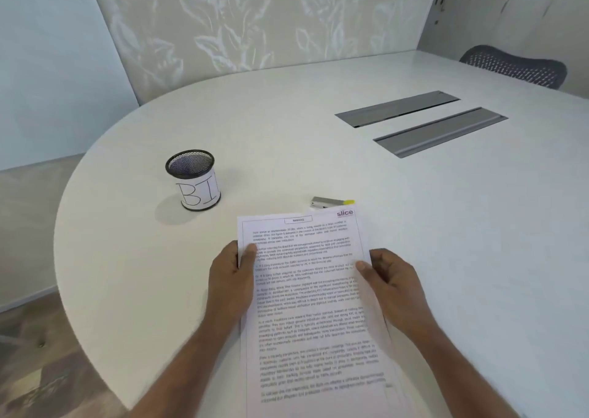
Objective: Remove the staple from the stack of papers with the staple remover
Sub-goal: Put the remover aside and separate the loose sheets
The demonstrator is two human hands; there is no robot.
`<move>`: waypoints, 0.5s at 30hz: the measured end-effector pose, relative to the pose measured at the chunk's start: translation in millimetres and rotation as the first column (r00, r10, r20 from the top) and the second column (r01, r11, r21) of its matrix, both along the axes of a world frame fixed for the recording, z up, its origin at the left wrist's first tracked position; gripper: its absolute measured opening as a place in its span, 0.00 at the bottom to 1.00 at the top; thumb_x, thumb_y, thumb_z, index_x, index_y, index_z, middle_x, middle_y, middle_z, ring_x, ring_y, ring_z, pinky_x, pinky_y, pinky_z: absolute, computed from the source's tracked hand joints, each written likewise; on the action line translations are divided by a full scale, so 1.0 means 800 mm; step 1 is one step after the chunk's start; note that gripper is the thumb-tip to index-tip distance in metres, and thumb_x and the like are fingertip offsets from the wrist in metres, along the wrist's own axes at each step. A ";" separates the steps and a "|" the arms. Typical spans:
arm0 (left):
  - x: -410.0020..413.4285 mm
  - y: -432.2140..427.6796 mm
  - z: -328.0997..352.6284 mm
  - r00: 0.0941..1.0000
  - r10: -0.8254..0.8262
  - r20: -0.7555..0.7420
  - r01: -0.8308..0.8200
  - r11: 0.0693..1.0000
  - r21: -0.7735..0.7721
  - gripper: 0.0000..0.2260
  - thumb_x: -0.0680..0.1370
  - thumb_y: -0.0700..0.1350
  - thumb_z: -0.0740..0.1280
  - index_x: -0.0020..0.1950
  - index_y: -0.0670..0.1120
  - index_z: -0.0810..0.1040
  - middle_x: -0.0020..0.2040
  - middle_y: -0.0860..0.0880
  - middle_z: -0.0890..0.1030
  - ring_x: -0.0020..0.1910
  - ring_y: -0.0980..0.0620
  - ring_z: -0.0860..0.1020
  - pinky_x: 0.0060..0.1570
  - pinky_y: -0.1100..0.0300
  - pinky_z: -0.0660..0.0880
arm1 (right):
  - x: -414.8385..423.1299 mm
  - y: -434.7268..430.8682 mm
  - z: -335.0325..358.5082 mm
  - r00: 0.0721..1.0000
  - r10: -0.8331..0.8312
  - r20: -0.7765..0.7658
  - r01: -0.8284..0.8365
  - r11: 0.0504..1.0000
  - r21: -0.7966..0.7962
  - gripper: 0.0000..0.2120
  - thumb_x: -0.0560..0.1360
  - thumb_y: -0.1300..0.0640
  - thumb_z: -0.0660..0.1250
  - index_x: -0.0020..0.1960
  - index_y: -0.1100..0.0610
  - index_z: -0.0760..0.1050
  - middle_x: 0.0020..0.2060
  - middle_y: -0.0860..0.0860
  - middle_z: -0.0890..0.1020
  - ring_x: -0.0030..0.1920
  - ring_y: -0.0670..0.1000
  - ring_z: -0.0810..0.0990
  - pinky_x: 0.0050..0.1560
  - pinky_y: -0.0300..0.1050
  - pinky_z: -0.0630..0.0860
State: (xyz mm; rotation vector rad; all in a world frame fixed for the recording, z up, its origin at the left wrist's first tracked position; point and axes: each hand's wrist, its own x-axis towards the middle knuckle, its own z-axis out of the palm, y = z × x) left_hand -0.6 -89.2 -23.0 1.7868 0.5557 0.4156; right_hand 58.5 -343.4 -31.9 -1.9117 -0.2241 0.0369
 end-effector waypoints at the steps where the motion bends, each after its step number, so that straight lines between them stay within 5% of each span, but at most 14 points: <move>1: 0.000 -0.001 -0.004 1.000 -0.007 0.010 0.006 0.999 0.038 0.16 0.84 0.45 0.64 0.42 0.35 0.72 0.39 0.37 0.80 0.37 0.42 0.77 0.39 0.47 0.75 | 0.004 0.001 0.002 0.999 -0.042 0.025 0.042 0.999 -0.026 0.05 0.78 0.53 0.69 0.44 0.46 0.78 0.35 0.42 0.82 0.32 0.41 0.75 0.34 0.31 0.72; 4: -0.002 -0.003 -0.010 0.999 -0.038 0.029 0.034 0.993 0.114 0.19 0.84 0.46 0.64 0.37 0.42 0.64 0.33 0.46 0.69 0.33 0.54 0.66 0.30 0.64 0.63 | 0.032 0.007 0.020 0.976 -0.151 0.156 0.168 0.980 -0.102 0.05 0.76 0.52 0.70 0.52 0.47 0.76 0.42 0.44 0.81 0.38 0.44 0.76 0.36 0.30 0.70; 9: -0.002 -0.007 -0.017 0.998 -0.028 0.049 0.027 0.999 0.019 0.17 0.84 0.47 0.65 0.35 0.49 0.69 0.31 0.51 0.75 0.31 0.59 0.70 0.32 0.65 0.69 | 0.099 0.042 0.060 0.901 -0.049 0.432 0.173 0.951 -0.254 0.11 0.74 0.56 0.73 0.54 0.56 0.78 0.47 0.50 0.80 0.43 0.44 0.75 0.48 0.30 0.71; 12: -0.004 -0.008 -0.015 0.998 -0.040 0.043 0.040 0.999 0.014 0.15 0.84 0.48 0.64 0.38 0.44 0.72 0.34 0.45 0.78 0.34 0.54 0.71 0.34 0.58 0.71 | 0.135 0.071 0.064 0.925 0.123 0.361 0.080 0.863 -0.498 0.15 0.74 0.52 0.72 0.59 0.58 0.78 0.52 0.53 0.79 0.53 0.53 0.76 0.58 0.50 0.73; 15: -0.007 -0.009 -0.012 0.998 -0.053 0.039 0.052 0.998 0.024 0.16 0.84 0.48 0.64 0.43 0.37 0.72 0.41 0.34 0.80 0.35 0.51 0.72 0.36 0.56 0.70 | 0.159 0.088 0.056 0.951 0.210 0.226 0.033 0.659 -0.751 0.22 0.74 0.44 0.70 0.64 0.55 0.76 0.58 0.54 0.77 0.61 0.56 0.74 0.62 0.53 0.68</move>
